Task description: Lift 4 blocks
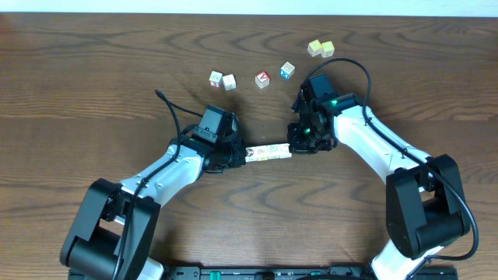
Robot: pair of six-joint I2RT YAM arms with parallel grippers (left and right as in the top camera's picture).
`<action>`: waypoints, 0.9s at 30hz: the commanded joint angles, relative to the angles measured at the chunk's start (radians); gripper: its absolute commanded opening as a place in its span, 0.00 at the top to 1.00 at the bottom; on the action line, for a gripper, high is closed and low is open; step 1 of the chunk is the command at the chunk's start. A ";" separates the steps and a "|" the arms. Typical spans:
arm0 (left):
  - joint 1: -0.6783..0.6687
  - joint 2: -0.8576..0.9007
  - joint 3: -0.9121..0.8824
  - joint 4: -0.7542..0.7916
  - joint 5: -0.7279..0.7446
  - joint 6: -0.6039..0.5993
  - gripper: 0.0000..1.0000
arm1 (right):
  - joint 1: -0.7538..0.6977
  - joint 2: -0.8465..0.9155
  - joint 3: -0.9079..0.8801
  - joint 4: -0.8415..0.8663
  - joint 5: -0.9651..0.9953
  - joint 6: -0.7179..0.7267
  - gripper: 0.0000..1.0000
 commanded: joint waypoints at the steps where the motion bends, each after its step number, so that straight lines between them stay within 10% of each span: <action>1: -0.012 -0.039 0.012 0.007 0.077 0.002 0.93 | 0.018 -0.019 0.019 0.006 -0.113 0.014 0.99; 27: -0.012 -0.082 0.013 0.000 0.120 -0.022 0.93 | 0.018 -0.089 0.021 -0.018 -0.135 0.021 0.99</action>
